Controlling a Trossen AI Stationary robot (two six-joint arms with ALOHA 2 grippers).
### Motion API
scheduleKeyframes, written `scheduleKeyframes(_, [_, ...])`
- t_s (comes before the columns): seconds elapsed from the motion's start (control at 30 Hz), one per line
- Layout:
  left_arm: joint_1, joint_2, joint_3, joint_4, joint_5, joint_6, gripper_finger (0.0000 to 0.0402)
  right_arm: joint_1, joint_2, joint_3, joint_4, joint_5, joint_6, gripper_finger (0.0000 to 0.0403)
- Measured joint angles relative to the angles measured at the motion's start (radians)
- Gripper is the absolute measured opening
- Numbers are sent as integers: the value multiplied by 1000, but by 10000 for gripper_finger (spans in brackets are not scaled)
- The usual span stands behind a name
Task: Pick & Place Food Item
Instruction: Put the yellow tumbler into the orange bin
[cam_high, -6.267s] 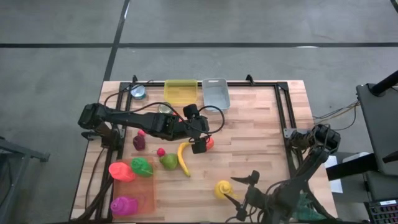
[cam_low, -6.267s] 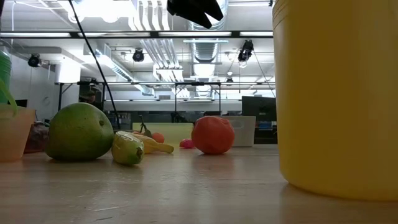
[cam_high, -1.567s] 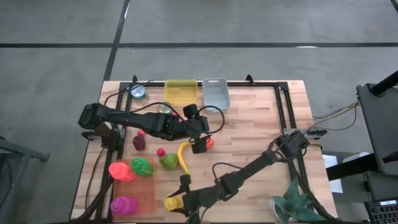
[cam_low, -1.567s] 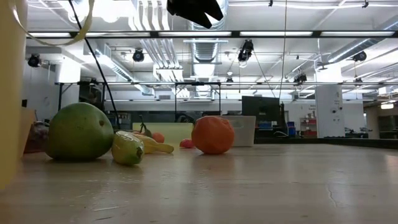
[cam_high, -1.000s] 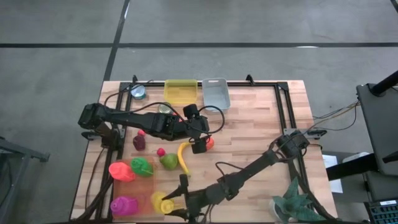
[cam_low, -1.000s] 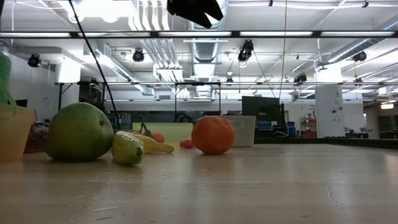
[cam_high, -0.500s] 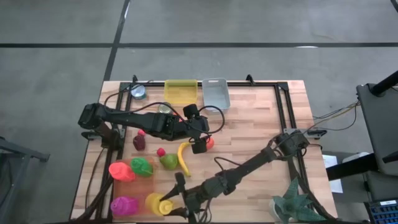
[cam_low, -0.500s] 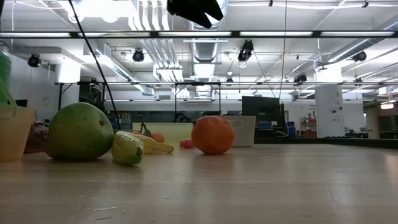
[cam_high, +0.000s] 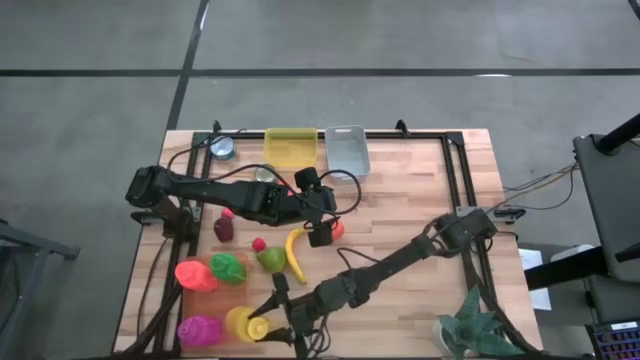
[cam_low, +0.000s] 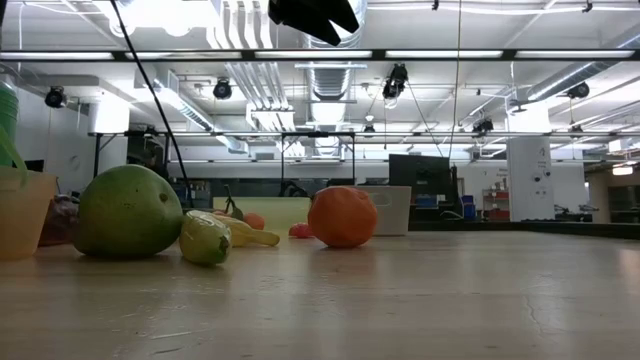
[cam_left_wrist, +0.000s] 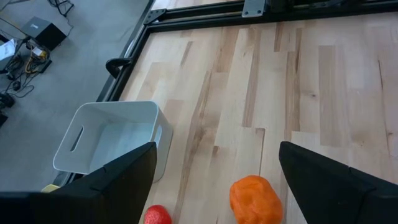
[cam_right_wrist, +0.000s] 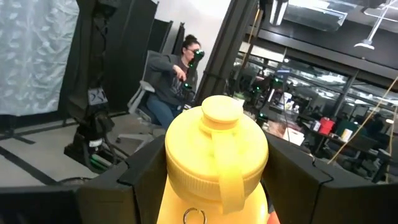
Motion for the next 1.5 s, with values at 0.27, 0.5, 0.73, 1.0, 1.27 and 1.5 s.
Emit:
scheduleKeyframes(0.27, [0, 0, 0, 0, 2, 0, 342, -1, 109, 160, 23, 2, -48, 221])
scheduleKeyframes(0.5, [0, 0, 0, 0, 0, 0, 342, -3, 197, 236, 5, 31, -57, 221])
scheduleKeyframes(0.73, [0, 0, 0, 0, 0, 0, 342, -2, 198, 223, 31, 38, -59, 221])
scheduleKeyframes(1.0, [0, 0, 0, 0, 0, 0, 342, -5, 168, 248, -103, 48, 7, 221])
scheduleKeyframes(1.27, [0, 0, 0, 0, 0, 0, 342, -9, 170, 293, -218, 36, 49, 221])
scheduleKeyframes(1.5, [0, 0, 0, 0, 0, 0, 342, -16, 170, 284, -240, 12, 94, 221])
